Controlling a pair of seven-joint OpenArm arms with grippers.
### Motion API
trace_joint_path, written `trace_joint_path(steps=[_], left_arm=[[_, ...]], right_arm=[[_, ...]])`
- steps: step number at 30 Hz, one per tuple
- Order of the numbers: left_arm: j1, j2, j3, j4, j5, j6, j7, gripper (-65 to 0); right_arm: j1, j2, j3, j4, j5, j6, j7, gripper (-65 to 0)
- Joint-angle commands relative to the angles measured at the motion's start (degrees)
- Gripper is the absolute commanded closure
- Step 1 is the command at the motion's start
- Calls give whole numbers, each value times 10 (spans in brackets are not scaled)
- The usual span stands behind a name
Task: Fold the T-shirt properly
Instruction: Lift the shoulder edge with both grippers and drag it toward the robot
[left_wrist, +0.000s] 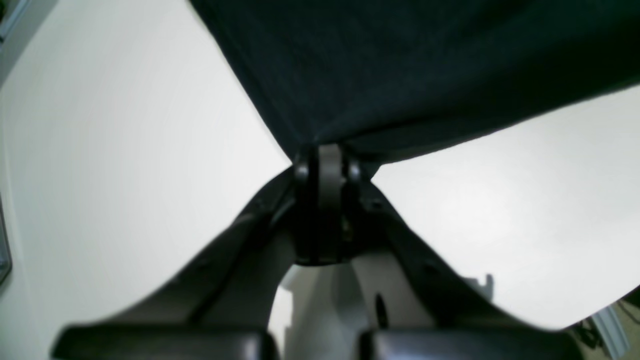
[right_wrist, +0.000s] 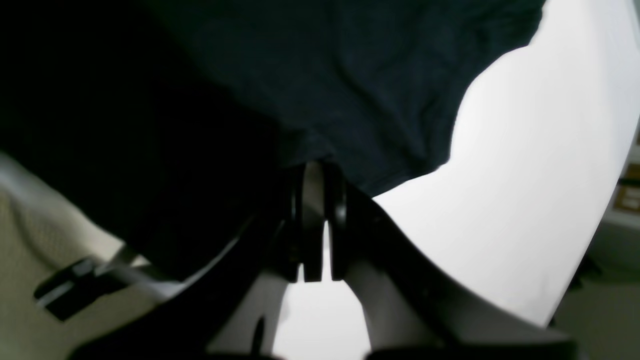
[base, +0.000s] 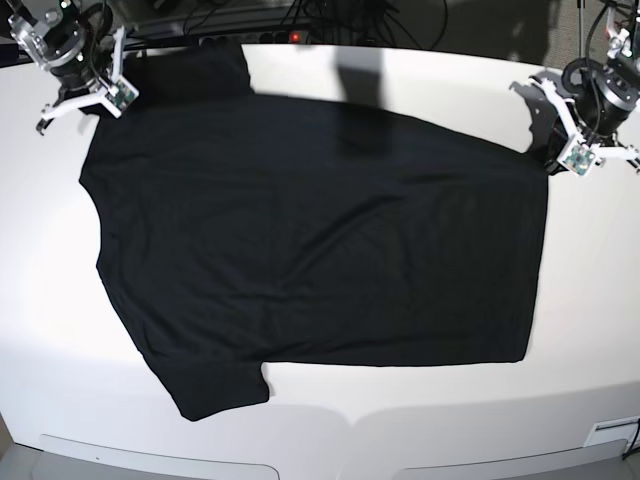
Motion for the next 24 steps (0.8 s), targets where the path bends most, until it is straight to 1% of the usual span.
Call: trace_joint_path(steps=[1, 3, 6, 12, 15, 18, 21, 24], left_arm=[[-9, -8, -5, 7, -2, 6, -14, 0], [-19, -8, -5, 5, -2, 6, -14, 0], [-39, -1, -5, -12, -2, 6, -14, 0], [-101, 48, -4, -70, -2, 2, -23, 0], [-132, 71, -4, -90, 5, -1, -23, 0], [-156, 83, -4, -111, 20, -1, -23, 0], [-180, 88, -4, -145, 23, -2, -24, 0], [-203, 89, -4, -184, 23, -14, -23, 0]], right_arm=[[15, 9, 5, 7, 5, -10, 7, 0], [45, 10, 5, 7, 28, -8, 6, 0], [80, 10, 5, 6, 29, -2, 7, 0], [139, 10, -5, -26, 29, -2, 25, 0], [179, 10, -30, -58, 29, -2, 33, 0], [228, 7, -71, -92, 29, -2, 34, 0], [279, -8, -105, -128, 29, -2, 35, 0], [327, -22, -135, -160, 29, -2, 35, 0]])
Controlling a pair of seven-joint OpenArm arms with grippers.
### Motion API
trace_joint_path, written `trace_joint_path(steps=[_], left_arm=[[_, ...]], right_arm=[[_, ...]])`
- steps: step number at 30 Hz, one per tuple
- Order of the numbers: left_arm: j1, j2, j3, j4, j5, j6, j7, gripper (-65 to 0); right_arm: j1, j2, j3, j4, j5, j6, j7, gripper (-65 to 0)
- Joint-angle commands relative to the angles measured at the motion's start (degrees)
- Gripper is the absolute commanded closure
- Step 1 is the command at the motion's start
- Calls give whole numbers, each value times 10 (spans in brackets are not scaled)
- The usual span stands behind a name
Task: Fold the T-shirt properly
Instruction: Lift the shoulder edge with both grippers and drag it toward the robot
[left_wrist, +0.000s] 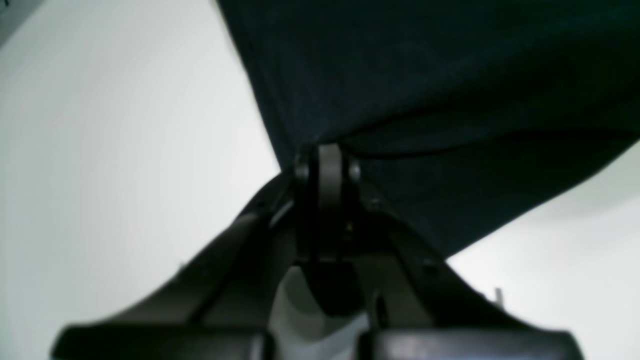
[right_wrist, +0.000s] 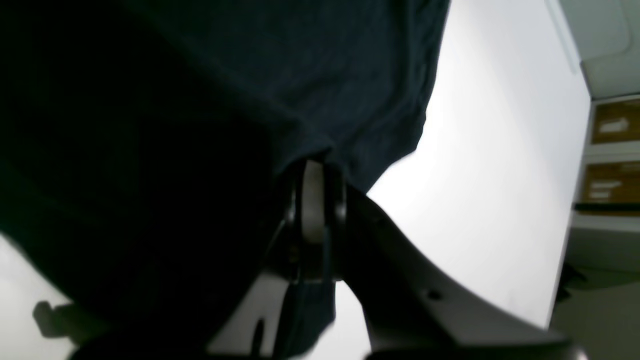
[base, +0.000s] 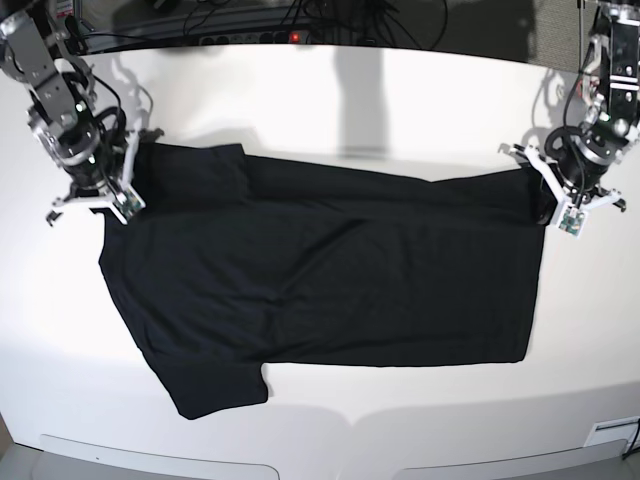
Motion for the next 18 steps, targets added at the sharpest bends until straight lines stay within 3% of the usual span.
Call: trace_joint_path(steps=[1, 5, 11, 14, 18], left_arm=[[-14, -9, -5, -2, 1, 3, -11, 0], [-48, -9, -5, -44, 1, -10, -11, 0], [-93, -7, -5, -73, 38, -68, -16, 0], [-107, -5, -5, -73, 73, -70, -15, 0], [-109, -5, -5, -73, 74, -70, -20, 0]], right_arm=[[20, 9, -3, -2, -5, -9, 7, 0], [69, 0, -34, -43, -5, -8, 7, 0], [123, -28, -64, -104, -6, -8, 7, 0], [138, -37, -71, -122, -8, -8, 7, 0], [144, -40, -71, -125, -10, -9, 7, 0]])
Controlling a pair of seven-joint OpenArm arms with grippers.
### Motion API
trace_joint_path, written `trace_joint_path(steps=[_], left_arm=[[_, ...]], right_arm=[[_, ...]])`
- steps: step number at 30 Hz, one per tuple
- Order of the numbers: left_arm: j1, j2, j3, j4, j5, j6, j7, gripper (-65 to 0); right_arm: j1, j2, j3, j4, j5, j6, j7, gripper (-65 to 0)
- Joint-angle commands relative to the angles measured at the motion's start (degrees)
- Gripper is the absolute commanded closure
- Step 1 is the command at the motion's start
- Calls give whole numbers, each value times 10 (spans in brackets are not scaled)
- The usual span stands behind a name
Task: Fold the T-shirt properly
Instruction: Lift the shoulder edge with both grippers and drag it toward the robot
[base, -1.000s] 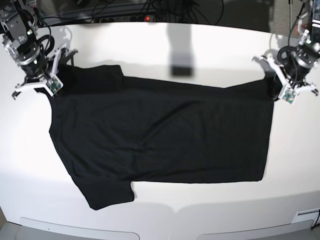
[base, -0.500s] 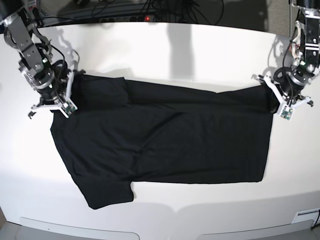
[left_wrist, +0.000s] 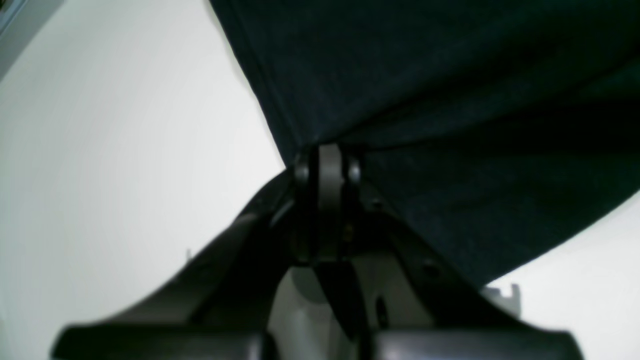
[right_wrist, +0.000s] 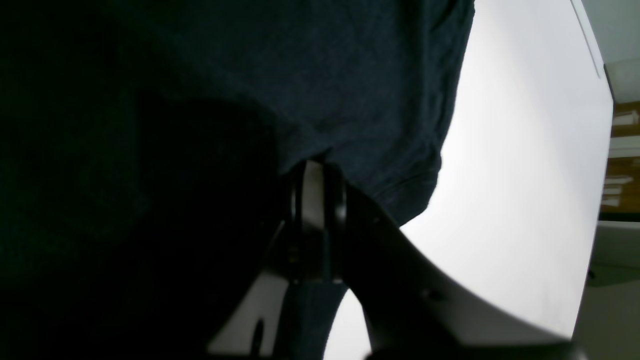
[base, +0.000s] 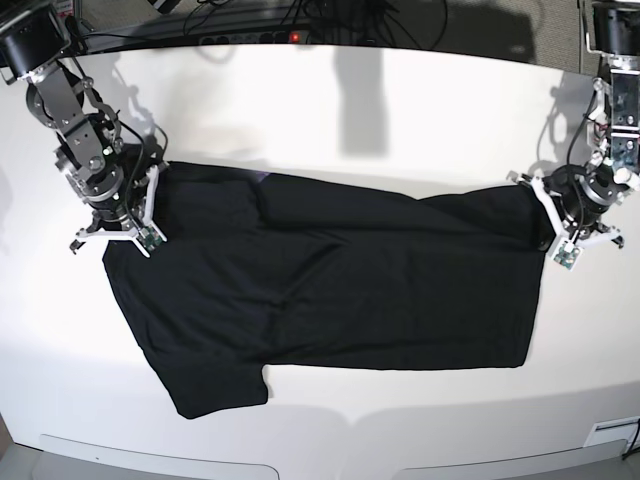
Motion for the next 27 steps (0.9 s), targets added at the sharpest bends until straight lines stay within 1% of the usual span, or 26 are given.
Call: trace_joint_path(steps=[1, 2, 4, 5, 6, 7, 8, 9, 11, 13, 15, 17, 18, 19, 20, 21, 22, 23, 25, 27], left_arm=[[-9, -10, -4, 8, -2, 5, -15, 0], [-10, -10, -4, 8, -2, 5, -15, -13], [-10, -10, -4, 8, -2, 5, -15, -128], [-10, -10, -4, 9, -2, 5, -15, -172], [-10, -11, -4, 9, -2, 7, -13, -200], [-10, -12, -4, 9, -2, 12, -10, -207], [-10, -15, -4, 10, -2, 21, -4, -207], [-10, -19, -4, 10, -2, 30, 4, -207], [-10, -26, -4, 17, -2, 54, 25, -206], [-9, -33, -4, 31, -21, 78, 52, -206], [-9, -39, -4, 51, -79, 84, 83, -196], [-9, -38, -4, 70, -159, 85, 109, -150], [-9, -35, -4, 75, -202, 83, 116, -114], [-8, -33, -4, 77, -237, 83, 121, -74], [-8, -27, -4, 77, -256, 83, 125, -31], [-7, -20, -4, 77, -258, 83, 127, 0], [-6, -11, -4, 76, -258, 83, 125, 0], [-4, 0, -4, 76, -258, 83, 120, 0], [2, 18, -4, 76, -251, 83, 92, 0], [3, 34, -4, 73, -232, 83, 75, 0]], right_arm=[[11, 11, 6, 6, -2, -9, 6, 0], [11, 11, 7, 6, -2, -9, 4, 0], [13, 11, 7, 6, -2, -9, -1, 0], [15, 11, 7, 6, -2, -10, -2, -11], [18, 11, 8, 6, -2, -10, -3, -76], [23, 11, 12, 7, -2, -11, -4, -134], [24, 11, 18, 9, -1, -12, -4, -177], [24, 11, 28, 13, -1, -15, -4, -200], [24, 11, 53, 26, 9, -16, -9, -202], [21, 11, 83, 46, 44, -15, -17, -202], [16, 11, 112, 71, 92, -14, -32, -202], [8, 11, 133, 97, 139, -13, -52, -201], [2, 11, 140, 109, 156, -13, -64, -180], [-5, 10, 145, 121, 169, -13, -76, -142], [-14, 9, 149, 131, 177, -13, -87, -91], [-23, 8, 151, 138, 183, -13, -96, -30], [-33, 5, 153, 142, 183, -13, -100, 0], [-42, 0, 155, 143, 183, -13, -101, 0], [-59, -13, 160, 143, 183, -13, -100, 0], [-68, -28, 164, 143, 182, -14, -104, 0]])
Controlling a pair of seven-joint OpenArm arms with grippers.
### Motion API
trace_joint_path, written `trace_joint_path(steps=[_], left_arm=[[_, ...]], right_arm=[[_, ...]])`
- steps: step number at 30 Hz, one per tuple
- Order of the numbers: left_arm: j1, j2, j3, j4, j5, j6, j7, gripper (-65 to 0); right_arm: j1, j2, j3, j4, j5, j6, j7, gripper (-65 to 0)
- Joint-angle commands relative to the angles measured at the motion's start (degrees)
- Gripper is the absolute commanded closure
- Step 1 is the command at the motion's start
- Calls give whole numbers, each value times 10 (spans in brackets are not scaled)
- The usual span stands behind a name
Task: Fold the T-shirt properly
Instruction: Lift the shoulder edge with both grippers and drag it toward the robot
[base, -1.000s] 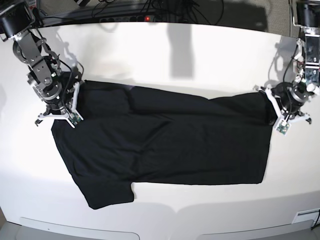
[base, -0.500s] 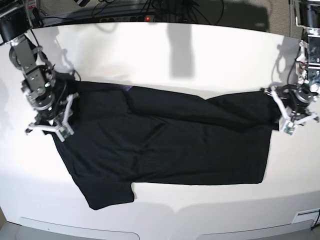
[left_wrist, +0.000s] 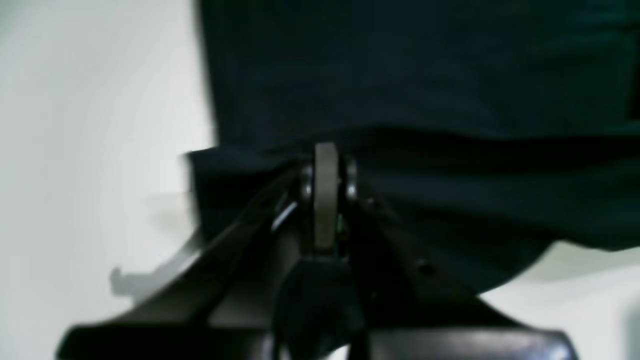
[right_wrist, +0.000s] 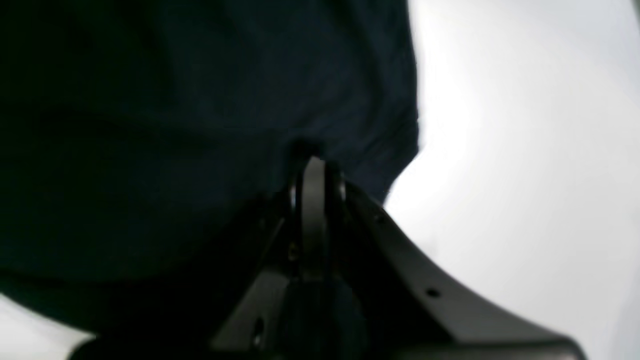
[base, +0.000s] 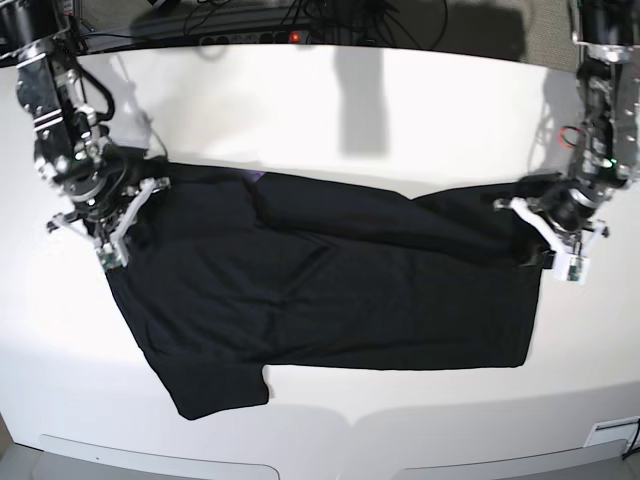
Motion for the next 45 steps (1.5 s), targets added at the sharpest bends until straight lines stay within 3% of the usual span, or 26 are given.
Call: trace_joint_path(steps=[1, 10, 20, 26, 31, 39, 45], left_arm=[[-11, -5, -4, 4, -1, 3, -19, 0], [-16, -1, -4, -134, 28, 8, -100, 0], [47, -21, -4, -165, 35, 6, -77, 0], [105, -47, -4, -163, 44, -17, -111, 0], [154, -55, -4, -125, 44, -40, -120, 0], [259, -64, -5, 24, 49, -40, -117, 0], [281, -64, -5, 66, 48, -40, -85, 0]], right_arm=[[9, 4, 11, 10, 0, -5, 6, 0], [8, -24, 15, -56, -2, -4, 3, 0], [-37, -22, 16, -91, -3, -2, 18, 0], [-102, -10, 23, -72, -4, -2, 47, 0], [-169, -7, 51, -23, -4, -2, 47, 0], [-292, -8, 145, 37, -4, -2, 47, 0], [-344, -12, 173, 47, -4, -2, 61, 0]])
